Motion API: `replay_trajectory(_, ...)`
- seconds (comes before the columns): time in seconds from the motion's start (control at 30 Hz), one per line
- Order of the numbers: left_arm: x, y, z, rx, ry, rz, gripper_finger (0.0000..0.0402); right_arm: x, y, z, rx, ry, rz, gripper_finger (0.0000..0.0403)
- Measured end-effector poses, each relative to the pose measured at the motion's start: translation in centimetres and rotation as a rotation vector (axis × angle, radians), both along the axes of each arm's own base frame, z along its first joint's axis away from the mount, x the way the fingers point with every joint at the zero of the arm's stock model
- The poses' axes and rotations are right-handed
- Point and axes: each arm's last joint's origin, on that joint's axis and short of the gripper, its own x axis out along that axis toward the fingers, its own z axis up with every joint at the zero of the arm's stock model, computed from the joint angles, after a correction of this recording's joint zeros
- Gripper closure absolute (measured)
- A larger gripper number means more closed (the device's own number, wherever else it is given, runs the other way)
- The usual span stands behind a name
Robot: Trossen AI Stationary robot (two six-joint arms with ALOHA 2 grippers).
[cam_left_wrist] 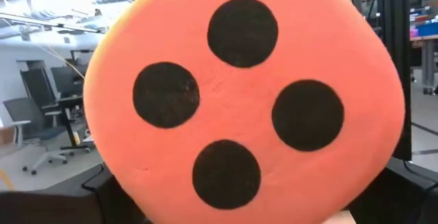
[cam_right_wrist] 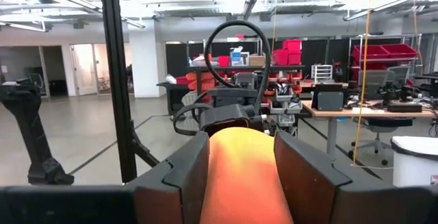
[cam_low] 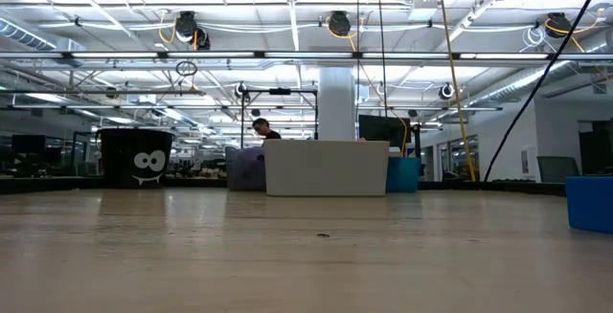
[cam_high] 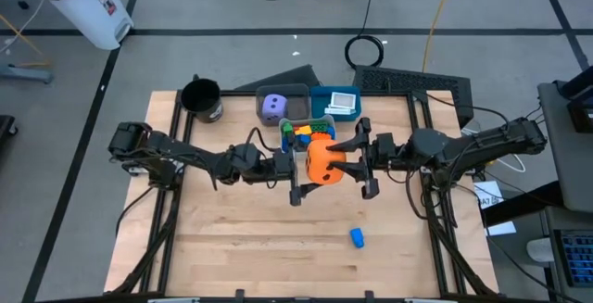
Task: Pick & Place Toys
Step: Put the orange dice into the black bin
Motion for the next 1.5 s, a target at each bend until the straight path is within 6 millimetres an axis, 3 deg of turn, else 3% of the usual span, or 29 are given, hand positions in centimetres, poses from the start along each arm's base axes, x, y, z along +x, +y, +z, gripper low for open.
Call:
replay_trajectory(0.13,0.0,0.1,0.1,0.008,-0.011,-0.003,0.0017,0.0,0.0,0.0,0.002,-0.002,0.009,0.0244)
replay_trajectory(0.33,0.0,0.1,0.1,0.005,-0.013,-0.02,0.0097,0.0,0.1,0.0,0.005,0.0,0.026,0.0244)
replay_trajectory(0.53,0.0,0.0,0.1,0.017,-0.01,0.021,0.0099,-0.5,0.0,-0.2,-0.036,-0.013,0.027,0.0244)
replay_trajectory(0.7,-0.5,-0.5,0.9,0.05,-0.026,0.096,0.0108,-2.1,-0.4,0.7,-0.058,-0.047,0.026,0.0243)
replay_trajectory(0.87,-1.7,-0.8,3.1,0.024,-0.116,0.101,0.0128,-4.7,-0.9,1.8,-0.054,-0.115,0.016,0.0243)
replay_trajectory(0.93,-2.1,-0.6,3.8,0.012,-0.132,0.103,0.0151,-5.3,-1.0,0.6,-0.067,-0.042,0.017,0.0243)
replay_trajectory(1.1,-1.7,0.4,3.5,0.001,-0.112,0.062,0.0209,-4.1,-1.9,-0.2,-0.014,-0.061,-0.006,0.0249)
replay_trajectory(1.17,-1.6,1.0,3.4,-0.026,-0.104,0.06,0.0223,-3.0,-2.0,-1.8,-0.017,-0.011,0.008,0.0251)
replay_trajectory(1.23,-1.5,1.6,3.1,-0.056,-0.078,0.067,0.0227,-2.0,-2.0,-3.7,-0.038,0.077,0.007,0.0249)
replay_trajectory(1.37,-1.3,1.9,2.9,-0.062,-0.07,0.06,0.0213,-1.0,-2.4,-3.3,-0.07,0.015,-0.018,0.0233)
replay_trajectory(1.5,-1.5,1.9,3.2,-0.027,-0.079,0.078,0.0208,-0.4,-2.5,-5.2,-0.062,0.127,-0.02,0.0214)
